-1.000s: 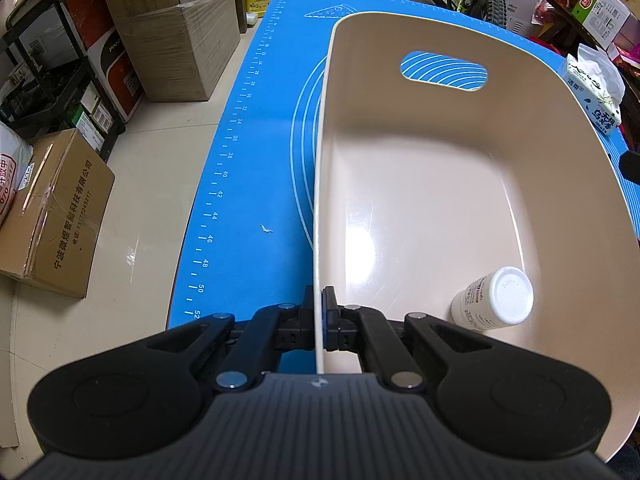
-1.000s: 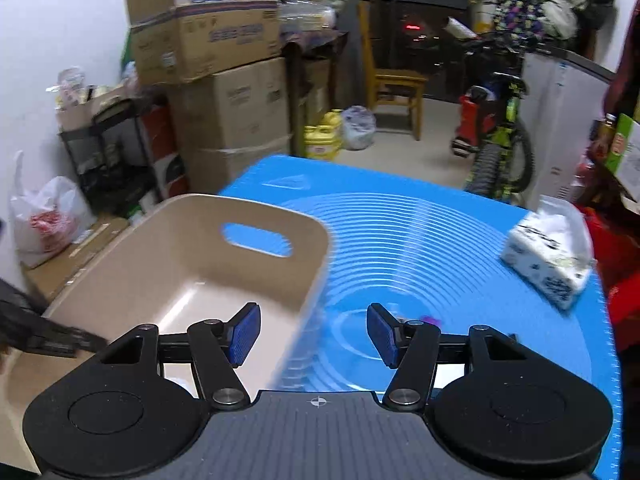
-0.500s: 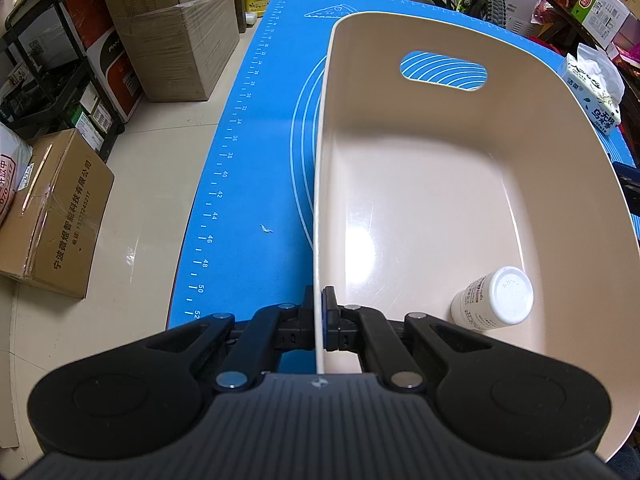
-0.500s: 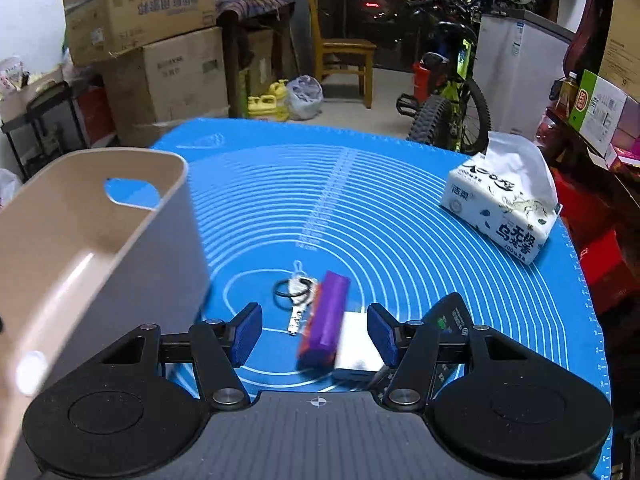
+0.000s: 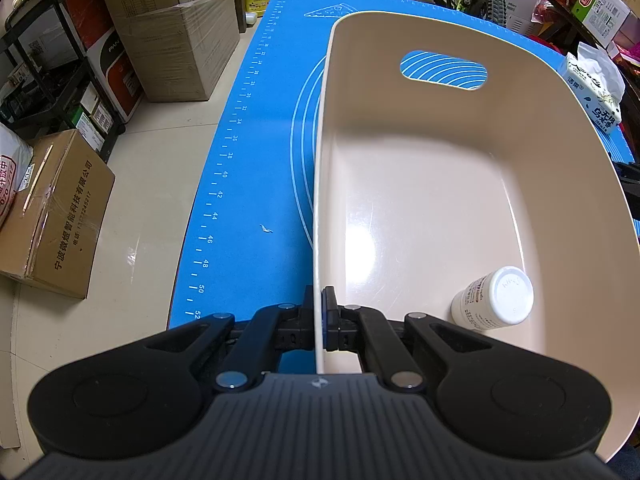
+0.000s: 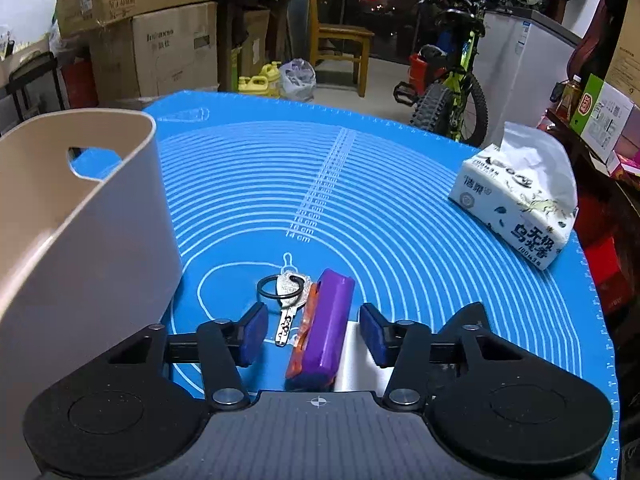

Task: Organize rigid objects
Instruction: 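Grasp the purple-and-orange lighter with the right tool and lift it, then drop the lighter into the bin by opening the right tool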

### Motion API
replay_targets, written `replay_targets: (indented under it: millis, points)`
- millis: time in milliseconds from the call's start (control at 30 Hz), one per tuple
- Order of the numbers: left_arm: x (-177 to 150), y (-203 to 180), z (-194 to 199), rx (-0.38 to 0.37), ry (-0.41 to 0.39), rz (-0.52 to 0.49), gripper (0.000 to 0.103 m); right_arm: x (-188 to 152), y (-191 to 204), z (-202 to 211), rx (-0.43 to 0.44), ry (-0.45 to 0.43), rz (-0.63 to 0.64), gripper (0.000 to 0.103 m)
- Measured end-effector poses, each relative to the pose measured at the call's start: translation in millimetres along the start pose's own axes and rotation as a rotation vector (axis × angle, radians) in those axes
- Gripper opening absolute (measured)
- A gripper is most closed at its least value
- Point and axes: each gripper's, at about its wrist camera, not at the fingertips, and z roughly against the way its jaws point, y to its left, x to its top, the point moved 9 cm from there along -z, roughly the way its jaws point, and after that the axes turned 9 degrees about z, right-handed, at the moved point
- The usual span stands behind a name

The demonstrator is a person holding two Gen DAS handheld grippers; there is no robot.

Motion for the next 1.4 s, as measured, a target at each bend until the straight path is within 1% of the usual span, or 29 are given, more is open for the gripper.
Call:
replay_targets:
  millis: [67,100,133,167,200,300,433,600,800,900,1167,1400]
  points:
    - [0,0,0,0.0,0.0,0.0,0.003,2,1,-1,-0.01,-0.005,0.007,0.052]
    - [0,0,0,-0.001,0.0,0.0,0.003,3,2,-1,-0.014,-0.008,0.009,0.046]
    - [0,0,0,-0.001,0.0,0.001,0.003,3,3,0,-0.012,-0.01,0.01,0.043]
    - [0,0,0,0.0,0.0,0.001,0.003,2,4,-1,-0.005,-0.006,0.01,0.037]
    - [0,0,0,0.0,0.0,0.001,0.003,2,4,-1,-0.01,-0.008,0.014,0.033]
    - [0,0,0,0.0,0.0,0.001,0.003,1,7,0,-0.023,-0.019,0.029,0.03]
    - [0,0,0,0.0,0.0,0.002,0.003,1,7,3,-0.033,-0.028,0.022,0.028]
    - [0,0,0,0.0,0.0,0.003,0.003,2,3,16,-0.032,-0.049,0.001,0.028]
    - [1,1,1,-0.004,-0.002,0.006,0.003,6,-5,42,-0.055,-0.09,-0.01,0.028]
    - [1,1,1,-0.005,-0.001,0.008,0.003,11,-8,61,-0.057,-0.125,-0.009,0.028]
    - [1,1,1,-0.004,-0.002,0.008,0.003,36,2,119,-0.011,-0.247,-0.004,0.028]
    - [2,2,1,-0.005,-0.001,0.009,0.003,63,33,151,0.054,-0.327,0.039,0.028]
